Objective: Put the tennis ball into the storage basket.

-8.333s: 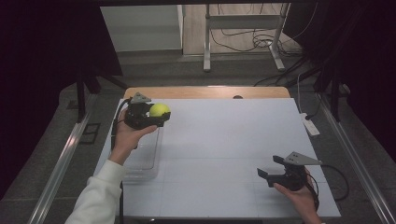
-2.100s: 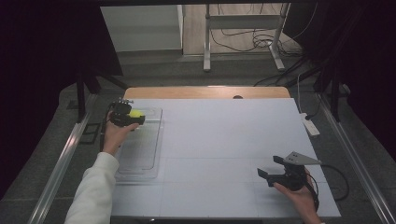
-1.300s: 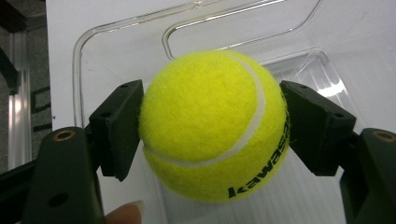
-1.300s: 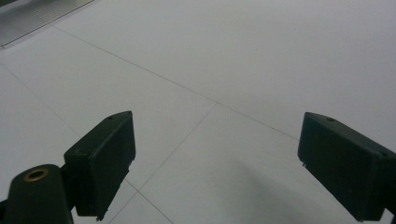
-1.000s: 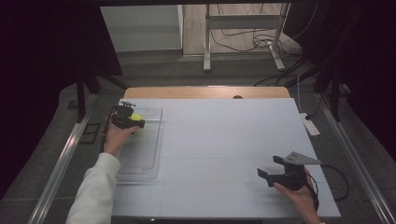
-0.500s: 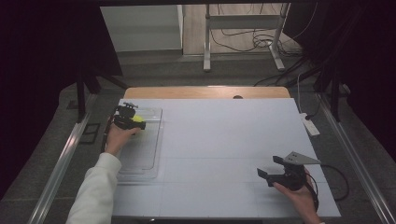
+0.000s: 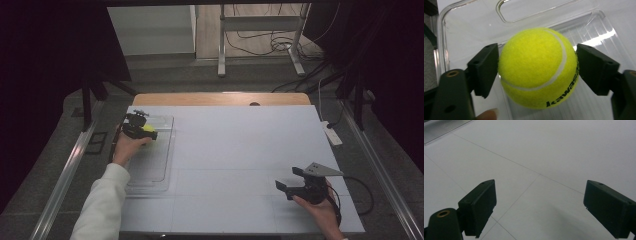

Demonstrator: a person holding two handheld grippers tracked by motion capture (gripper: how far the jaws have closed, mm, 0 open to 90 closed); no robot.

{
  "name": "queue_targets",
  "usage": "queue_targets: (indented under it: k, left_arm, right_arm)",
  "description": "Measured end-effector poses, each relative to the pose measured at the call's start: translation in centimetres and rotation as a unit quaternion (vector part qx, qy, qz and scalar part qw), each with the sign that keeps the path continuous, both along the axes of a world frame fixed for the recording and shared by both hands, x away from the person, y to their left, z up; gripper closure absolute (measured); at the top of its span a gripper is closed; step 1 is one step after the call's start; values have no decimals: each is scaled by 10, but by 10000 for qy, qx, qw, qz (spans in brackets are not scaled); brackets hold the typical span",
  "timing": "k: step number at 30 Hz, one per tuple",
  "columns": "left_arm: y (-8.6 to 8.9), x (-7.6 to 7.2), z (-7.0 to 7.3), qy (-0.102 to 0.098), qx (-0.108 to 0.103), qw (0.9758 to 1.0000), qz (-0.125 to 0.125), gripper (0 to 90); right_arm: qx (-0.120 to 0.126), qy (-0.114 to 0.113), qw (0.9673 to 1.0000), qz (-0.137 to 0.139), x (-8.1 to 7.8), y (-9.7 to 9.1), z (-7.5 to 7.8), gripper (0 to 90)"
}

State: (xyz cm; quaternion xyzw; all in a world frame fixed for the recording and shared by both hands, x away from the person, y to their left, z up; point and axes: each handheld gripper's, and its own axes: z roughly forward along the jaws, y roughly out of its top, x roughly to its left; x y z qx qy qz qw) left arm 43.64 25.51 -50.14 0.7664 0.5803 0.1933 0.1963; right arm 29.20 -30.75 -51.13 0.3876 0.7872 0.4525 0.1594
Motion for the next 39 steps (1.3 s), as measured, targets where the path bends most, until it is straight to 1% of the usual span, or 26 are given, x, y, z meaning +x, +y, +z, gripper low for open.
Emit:
queue_targets:
  k: [3, 6, 7, 8, 11, 12, 14, 16, 18, 19, 21, 22, 24, 26, 31, 34, 37, 39]
  left_arm:
    - [-1, -1, 3, -107, -70, 9999, -12, 158]
    - [-1, -4, 8, -277, -232, 9993, -62, 143]
    - [-1, -4, 9, -319, -256, 9991, -90, 139]
    - [-1, -4, 9, -319, -256, 9991, -90, 138]
    - [-4, -8, 14, -502, -306, 9981, -180, 136]
    - [-4, -9, 16, -540, -361, 9977, -211, 136]
    - [-4, -10, 17, -565, -460, 9970, -268, 133]
    - [-5, -12, 20, -610, -488, 9964, -329, 131]
    - [-6, -15, 22, -683, -565, 9954, -374, 131]
    - [-6, -15, 22, -683, -565, 9954, -374, 131]
    - [-5, -17, 24, -720, -704, 9939, -443, 131]
    - [-5, -19, 25, -734, -812, 9928, -480, 131]
    - [-6, -22, 26, -777, -920, 9914, -517, 131]
    - [-6, -24, 27, -793, -928, 9908, -586, 131]
    - [-8, -35, 30, -932, -1136, 9866, -714, 131]
    - [-8, -40, 31, -966, -1169, 9853, -782, 131]
    - [-7, -44, 31, -999, -1267, 9836, -807, 131]
    - [-6, -47, 31, -1022, -1278, 9830, -835, 132]
  right_arm:
    - [0, 1, 10000, 1, 0, 0, 0, 113]
    - [-1, 1, 10000, 2, 0, 0, 0, 113]
    - [-2, 2, 10000, 2, 0, 0, 0, 113]
    - [-2, 2, 10000, 2, 0, 0, 0, 113]
    - [0, 4, 10000, 1, 0, 0, 0, 114]
    - [6, 6, 10000, 0, 0, 0, 0, 114]
    - [-3, 3, 10000, 0, 0, 0, 0, 114]
    - [-6, 5, 10000, -1, 0, 0, 0, 114]
    - [-9, 1, 10000, 2, 0, 0, 0, 114]
    - [-3, 6, 10000, 2, 0, 0, 0, 114]
    - [2, 6, 10000, 3, 0, 0, 0, 114]
    - [5, 8, 10000, 2, 0, 0, 0, 114]
    - [8, 13, 10000, 6, 1, 0, -1, 114]
    - [15, 21, 10000, 6, 1, -1, -1, 114]
    - [36, 26, 10000, 11, 1, -1, -1, 114]
    - [27, 29, 10000, 1, 0, -2, -1, 114]
    - [31, 26, 10000, -3, 0, -3, -1, 114]
    - [33, 30, 10000, -15, 0, -4, -2, 114]
